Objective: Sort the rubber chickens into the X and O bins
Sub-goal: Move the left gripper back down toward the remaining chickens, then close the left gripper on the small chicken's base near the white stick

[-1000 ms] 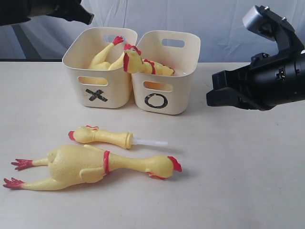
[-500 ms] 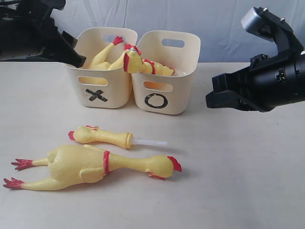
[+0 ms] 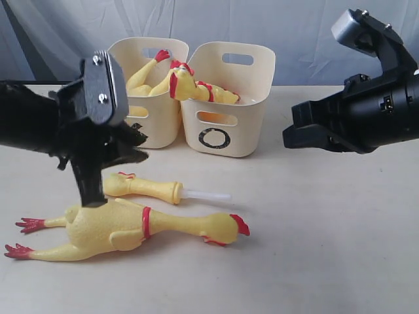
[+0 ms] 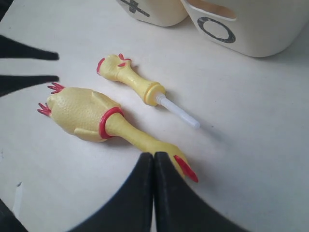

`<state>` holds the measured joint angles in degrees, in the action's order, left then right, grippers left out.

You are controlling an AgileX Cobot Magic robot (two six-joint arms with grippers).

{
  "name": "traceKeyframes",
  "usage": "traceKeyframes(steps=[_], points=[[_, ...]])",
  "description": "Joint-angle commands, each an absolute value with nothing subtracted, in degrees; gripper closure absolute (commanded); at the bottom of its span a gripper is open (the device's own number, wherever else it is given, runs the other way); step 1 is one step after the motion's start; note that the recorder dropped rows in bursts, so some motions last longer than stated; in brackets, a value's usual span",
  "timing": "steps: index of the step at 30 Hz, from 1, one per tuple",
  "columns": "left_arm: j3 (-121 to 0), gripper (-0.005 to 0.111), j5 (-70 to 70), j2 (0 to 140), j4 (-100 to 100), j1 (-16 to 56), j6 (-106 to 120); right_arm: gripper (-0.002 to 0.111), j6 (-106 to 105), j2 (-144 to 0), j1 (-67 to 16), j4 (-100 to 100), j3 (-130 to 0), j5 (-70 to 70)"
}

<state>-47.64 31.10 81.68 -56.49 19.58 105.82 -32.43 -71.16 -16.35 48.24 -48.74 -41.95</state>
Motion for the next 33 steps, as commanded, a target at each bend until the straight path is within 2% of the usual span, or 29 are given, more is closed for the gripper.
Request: traceKeyframes(steps=[1,5,8,15,33], points=[[-47.35,0.071,33.00,83.38,-38.75,19.53,99.64,0.109,-32.93,-70.94,-16.16,48.20,-48.71,-41.86],[-47.35,0.053,31.11,85.75,-39.00,19.53,100.44,0.109,-32.93,-70.94,-16.16,48.20,-48.71,-41.86],[-47.35,0.047,28.27,87.36,-39.07,19.53,100.68,0.109,-32.93,-70.94,-16.16,48.20,-48.71,-41.86],[-47.94,0.047,24.09,91.60,-43.55,19.53,102.54,0.109,-32.93,-70.94,-16.16,48.48,-48.71,-41.86],[-57.98,0.049,31.85,102.46,-47.86,19.53,102.33,0.109,-32.93,-70.94,-16.16,49.15,-48.71,-41.96]])
